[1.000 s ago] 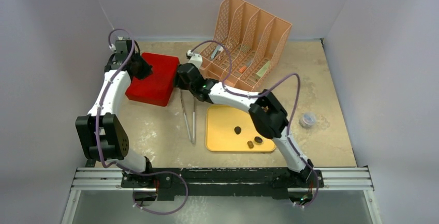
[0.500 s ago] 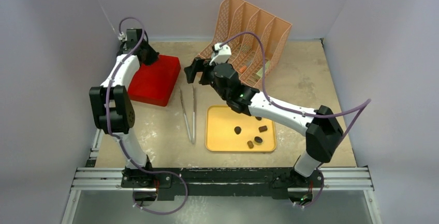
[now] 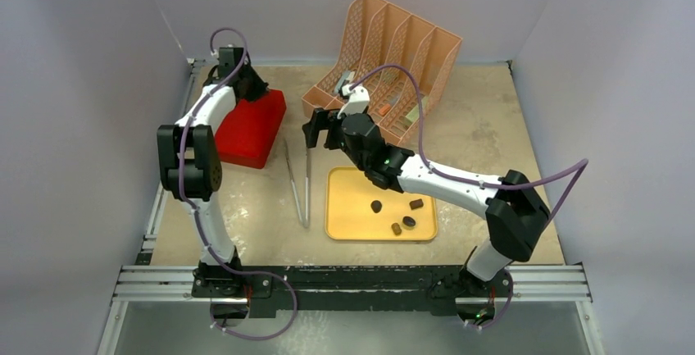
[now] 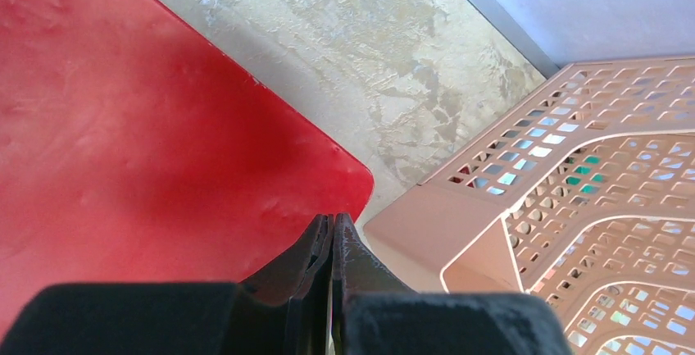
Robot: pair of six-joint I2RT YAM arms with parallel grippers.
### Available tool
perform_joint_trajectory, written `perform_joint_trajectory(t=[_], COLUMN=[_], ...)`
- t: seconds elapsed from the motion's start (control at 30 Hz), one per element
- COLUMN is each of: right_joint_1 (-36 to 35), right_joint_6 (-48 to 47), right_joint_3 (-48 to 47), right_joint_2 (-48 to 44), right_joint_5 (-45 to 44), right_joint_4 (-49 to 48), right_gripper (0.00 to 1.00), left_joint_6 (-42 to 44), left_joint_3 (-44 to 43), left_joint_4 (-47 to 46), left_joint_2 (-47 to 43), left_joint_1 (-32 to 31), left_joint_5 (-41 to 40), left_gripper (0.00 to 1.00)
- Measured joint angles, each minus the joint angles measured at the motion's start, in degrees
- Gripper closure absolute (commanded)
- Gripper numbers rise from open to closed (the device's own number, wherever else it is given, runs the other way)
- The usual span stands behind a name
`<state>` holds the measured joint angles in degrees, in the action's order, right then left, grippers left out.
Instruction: Pack the chocolate
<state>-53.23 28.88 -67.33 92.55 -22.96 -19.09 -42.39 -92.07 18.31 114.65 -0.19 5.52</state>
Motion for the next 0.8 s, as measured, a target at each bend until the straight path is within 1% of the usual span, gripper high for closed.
perform_joint_trajectory(t=[0.13,0.2,0.23,0.53,0.8], right_joint_1=[0.0,0.0,0.0,0.0,0.0], right_joint_6=[0.0,-0.02,-0.02,-0.02,0.0], right_joint_3=[0.04,0.04,0.04,0.11,1.2], right_joint_2=[-0.48,-0.48,-0.48,-0.52,-2.47], right_joint_5=[0.02,0.04,0.04,0.09,0.0], right_joint_4=[-0.15,-0.11,-0.04,-0.09,-0.11], right_gripper=[0.01,0.01,0.01,0.01,0.01], left_joint_6=[0.48,0.28,0.2,1.64,1.42], left_joint_3=[1.38,1.88,1.03,-6.25,-6.82], left_joint_4=[-1.57,-1.31,-2.69,7.21,5.79], left_joint_2=[0.72,2.75,3.76,4.68,2.64], left_joint_1=[-1.05,-1.49,-1.53,-3.21,-3.26], left_joint_5=[-1.46,-1.11,-0.57,-2.58,-4.26], left_gripper=[1.0,1.0,1.0,1.0,1.0])
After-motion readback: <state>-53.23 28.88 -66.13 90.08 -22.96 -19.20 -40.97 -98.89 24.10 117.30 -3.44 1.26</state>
